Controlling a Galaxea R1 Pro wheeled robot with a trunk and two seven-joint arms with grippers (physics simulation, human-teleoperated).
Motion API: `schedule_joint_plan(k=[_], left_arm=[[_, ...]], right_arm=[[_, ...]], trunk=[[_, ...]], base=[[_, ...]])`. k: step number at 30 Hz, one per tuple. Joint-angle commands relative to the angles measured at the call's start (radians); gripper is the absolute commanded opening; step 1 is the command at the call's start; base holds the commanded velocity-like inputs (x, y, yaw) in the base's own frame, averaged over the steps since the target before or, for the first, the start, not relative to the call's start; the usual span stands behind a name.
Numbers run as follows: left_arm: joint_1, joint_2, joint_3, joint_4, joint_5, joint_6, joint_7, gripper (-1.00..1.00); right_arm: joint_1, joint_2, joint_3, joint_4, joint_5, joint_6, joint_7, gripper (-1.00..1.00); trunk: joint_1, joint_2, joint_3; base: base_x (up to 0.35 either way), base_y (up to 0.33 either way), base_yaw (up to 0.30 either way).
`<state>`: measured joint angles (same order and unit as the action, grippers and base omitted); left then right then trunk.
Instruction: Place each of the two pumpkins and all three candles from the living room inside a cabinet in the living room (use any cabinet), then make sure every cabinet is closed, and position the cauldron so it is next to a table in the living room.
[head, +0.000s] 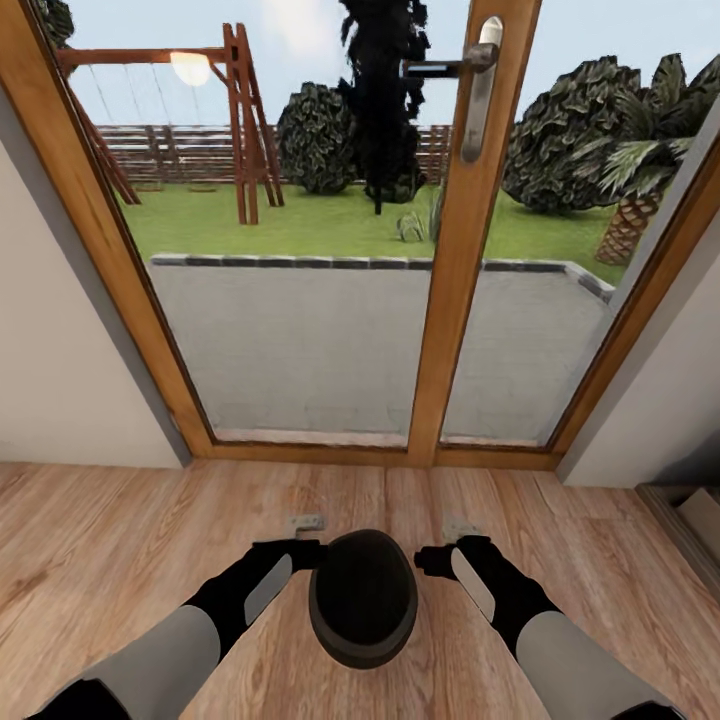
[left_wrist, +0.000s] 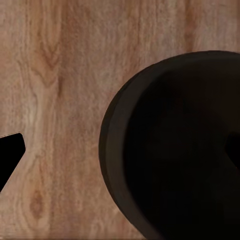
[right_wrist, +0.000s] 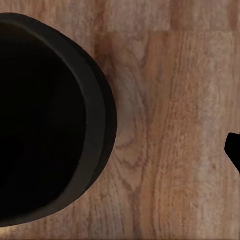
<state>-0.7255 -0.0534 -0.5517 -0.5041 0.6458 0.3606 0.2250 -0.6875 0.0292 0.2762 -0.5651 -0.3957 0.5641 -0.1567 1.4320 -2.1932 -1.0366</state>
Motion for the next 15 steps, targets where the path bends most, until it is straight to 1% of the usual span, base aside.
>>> schedule_joint_plan(k=[1,5,6,7,10,11,14,15], left_arm=[[0.000,0.000,0.001,0.000,0.000,0.002,0.002,1.00],[0.000,-0.001,0.002,0.000,0.001,0.006,0.007,1.00],[0.000,-0.005,0.002,0.001,0.002,0.007,0.007,1.00],[0.000,-0.017,0.002,0.005,0.002,0.004,0.008,1.00],[0.000,-0.028,0.003,0.010,0.003,-0.001,0.008,1.00],[0.000,-0.029,0.003,0.011,0.003,-0.002,0.008,1.00],[0.017,-0.013,0.003,0.027,0.000,-0.001,0.012,1.00],[0.023,-0.013,0.003,0.027,0.000,-0.001,0.012,1.00]], right_arm=[[0.000,0.000,-0.001,0.008,0.000,0.000,0.000,1.00],[0.000,-0.001,-0.002,0.055,0.006,-0.001,0.000,1.00],[0.000,-0.001,-0.002,0.072,0.010,-0.001,0.000,1.00],[0.000,-0.001,-0.002,0.083,0.013,-0.002,0.000,1.00],[-0.001,-0.001,0.000,0.088,0.016,-0.004,-0.001,1.00],[-0.001,0.001,0.001,0.089,0.016,-0.009,-0.001,1.00],[-0.014,0.002,0.007,0.082,0.017,-0.026,0.016,1.00],[-0.014,0.002,0.007,0.082,0.017,-0.031,0.022,1.00]], trunk=[[0.004,-0.007,-0.003],[0.019,-0.035,-0.016],[0.023,-0.042,-0.019],[0.027,-0.049,-0.022],[0.038,-0.070,-0.031],[0.042,-0.077,-0.035],[0.042,-0.077,-0.034],[0.042,-0.077,-0.034]], base=[[0.000,0.000,0.000],[0.000,0.000,0.000],[0.000,0.000,0.000],[0.000,0.000,0.000],[0.000,0.000,0.000],[0.000,0.000,0.000],[0.000,0.000,0.000],[0.000,0.000,0.000]])
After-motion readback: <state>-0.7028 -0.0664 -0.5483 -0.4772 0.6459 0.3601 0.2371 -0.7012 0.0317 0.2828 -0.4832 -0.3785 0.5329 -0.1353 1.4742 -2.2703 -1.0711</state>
